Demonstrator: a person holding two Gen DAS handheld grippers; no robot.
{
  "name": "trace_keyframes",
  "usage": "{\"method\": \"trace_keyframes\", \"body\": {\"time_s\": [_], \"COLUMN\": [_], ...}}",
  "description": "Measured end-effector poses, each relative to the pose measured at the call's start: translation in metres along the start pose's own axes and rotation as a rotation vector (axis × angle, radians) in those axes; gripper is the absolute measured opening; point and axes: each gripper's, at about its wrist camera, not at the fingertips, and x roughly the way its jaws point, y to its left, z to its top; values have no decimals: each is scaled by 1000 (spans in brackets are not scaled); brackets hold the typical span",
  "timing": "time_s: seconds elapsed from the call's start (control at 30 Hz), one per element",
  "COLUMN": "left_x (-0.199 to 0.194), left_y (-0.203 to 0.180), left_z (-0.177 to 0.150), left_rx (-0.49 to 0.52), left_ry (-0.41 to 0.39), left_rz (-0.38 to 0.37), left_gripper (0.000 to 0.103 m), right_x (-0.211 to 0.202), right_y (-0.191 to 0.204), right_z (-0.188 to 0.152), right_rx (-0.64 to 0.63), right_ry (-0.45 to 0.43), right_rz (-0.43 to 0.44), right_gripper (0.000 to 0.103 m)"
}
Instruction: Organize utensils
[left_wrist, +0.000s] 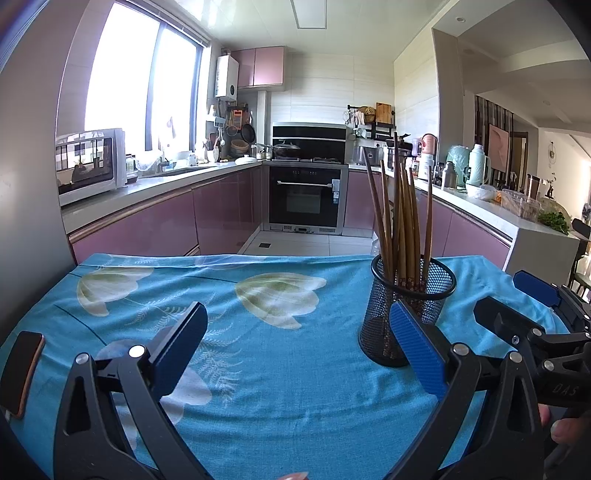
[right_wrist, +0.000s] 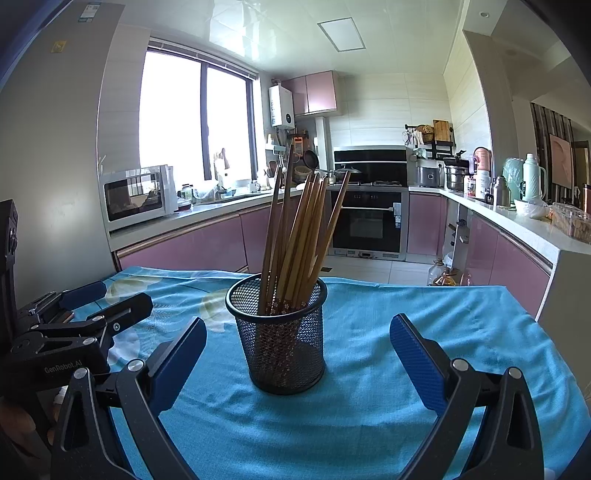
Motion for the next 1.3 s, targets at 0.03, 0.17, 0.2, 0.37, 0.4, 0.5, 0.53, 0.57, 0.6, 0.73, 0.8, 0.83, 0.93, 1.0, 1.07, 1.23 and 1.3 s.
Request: {"method": "trace_keyframes", "body": {"time_s": [0.03,0.17,0.2,0.37,0.4,0.5,0.53,0.57,0.6,0.73,0.8,0.83,0.93,1.0,1.07,1.23,1.3], "left_x": [0,0,0,0,0,0,0,0,0,0,0,1,1,1,1,1,1], "left_y": [0,0,0,1,1,1,1,1,1,0,1,1,1,1,1,0,1], "left_z": [0,1,1,0,0,-1,-1,-1,-1,0,-1,-1,-1,-1,-1,-2,-2], "left_rx": [-1,0,0,-2,-3,-3,-2,-2,-3,-1,-3,-2,-3,-2,-2,-2,-4], "left_ry": [1,-1,-3,0,-1,-1,0,0,-1,0,2,2,2,2,2,1,3], "left_rz": [0,3,3,0,0,0,0,0,-1,-1,-3,-3,-4,-3,-4,-4,-6], "left_gripper": [97,97,97,97,97,97,97,97,97,97,97,97,97,97,97,97,97], "right_x": [0,0,-1,0,0,0,0,1,1,1,1,1,1,1,2,3,3], "right_y": [0,0,0,1,1,0,0,1,1,0,1,1,0,0,0,-1,0], "right_z": [0,0,0,0,0,0,0,0,0,0,0,0,0,0,0,0,0], "right_rx": [-1,-1,-1,-1,-2,-2,-1,0,1,0,0,0,3,4,5,8,9], "right_ry": [0,-2,-3,-2,-1,-1,0,0,-1,-1,0,-1,-2,0,1,2,3], "right_rz": [-1,-2,-1,-2,-3,-3,-3,-2,-2,-3,-3,-4,-3,-3,-5,-5,-6], "right_gripper": [96,96,96,96,96,96,96,96,96,96,96,96,96,96,96,96,96]}}
